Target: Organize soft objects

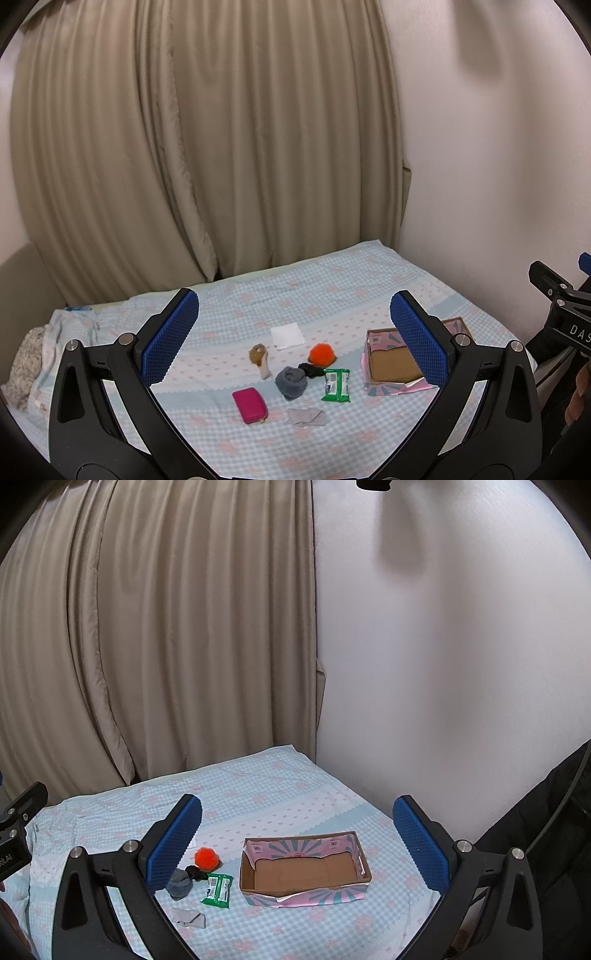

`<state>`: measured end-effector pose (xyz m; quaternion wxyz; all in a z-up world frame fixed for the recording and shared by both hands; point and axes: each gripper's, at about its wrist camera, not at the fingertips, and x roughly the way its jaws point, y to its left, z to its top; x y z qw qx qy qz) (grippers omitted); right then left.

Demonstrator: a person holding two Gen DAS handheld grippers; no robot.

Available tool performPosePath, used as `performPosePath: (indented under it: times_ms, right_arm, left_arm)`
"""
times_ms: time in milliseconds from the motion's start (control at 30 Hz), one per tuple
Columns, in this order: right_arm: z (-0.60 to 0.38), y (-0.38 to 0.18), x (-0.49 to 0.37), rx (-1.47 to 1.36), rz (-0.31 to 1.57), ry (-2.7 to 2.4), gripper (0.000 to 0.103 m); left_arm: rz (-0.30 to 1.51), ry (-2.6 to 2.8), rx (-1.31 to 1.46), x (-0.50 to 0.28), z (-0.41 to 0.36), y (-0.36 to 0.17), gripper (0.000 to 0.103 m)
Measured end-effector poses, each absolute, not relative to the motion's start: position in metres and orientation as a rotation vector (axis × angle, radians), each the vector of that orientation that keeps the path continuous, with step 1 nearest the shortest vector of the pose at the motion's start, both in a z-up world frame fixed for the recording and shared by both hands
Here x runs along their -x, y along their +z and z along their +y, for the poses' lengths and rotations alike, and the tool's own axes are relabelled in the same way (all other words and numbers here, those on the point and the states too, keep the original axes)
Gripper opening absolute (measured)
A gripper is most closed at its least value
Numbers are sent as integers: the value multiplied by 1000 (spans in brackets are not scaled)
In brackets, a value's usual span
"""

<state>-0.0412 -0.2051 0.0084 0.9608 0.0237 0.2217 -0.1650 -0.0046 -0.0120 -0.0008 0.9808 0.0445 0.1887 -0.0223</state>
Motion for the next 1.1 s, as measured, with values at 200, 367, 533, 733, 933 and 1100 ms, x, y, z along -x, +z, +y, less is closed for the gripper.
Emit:
performPosePath:
  times_ms: [200,367,533,733,933,1100]
  right_arm:
    - [-205,11,41,-46,452,-338,103]
    - [-204,11,41,-46,454,-338,103]
    - [-207,13,41,-44,457,-335,103]
    - [-211,15,42,-45,465,-327,103]
    - [-212,6,34,-36,509,-260,103]
    - [-202,-17,20,-22,582,-215,103]
  left_arm:
    - [380,-45,-89,5,-14,-2,103]
    - [382,-45,-89,5,-16,-3,103]
    - [387,-42,-90,4,-19,-4,103]
    - [404,-22,-86,4,-21,-3,103]
    - [450,31,-90,1,-10,-16,103]
    - [529,76,-87,-7,15,-42,103]
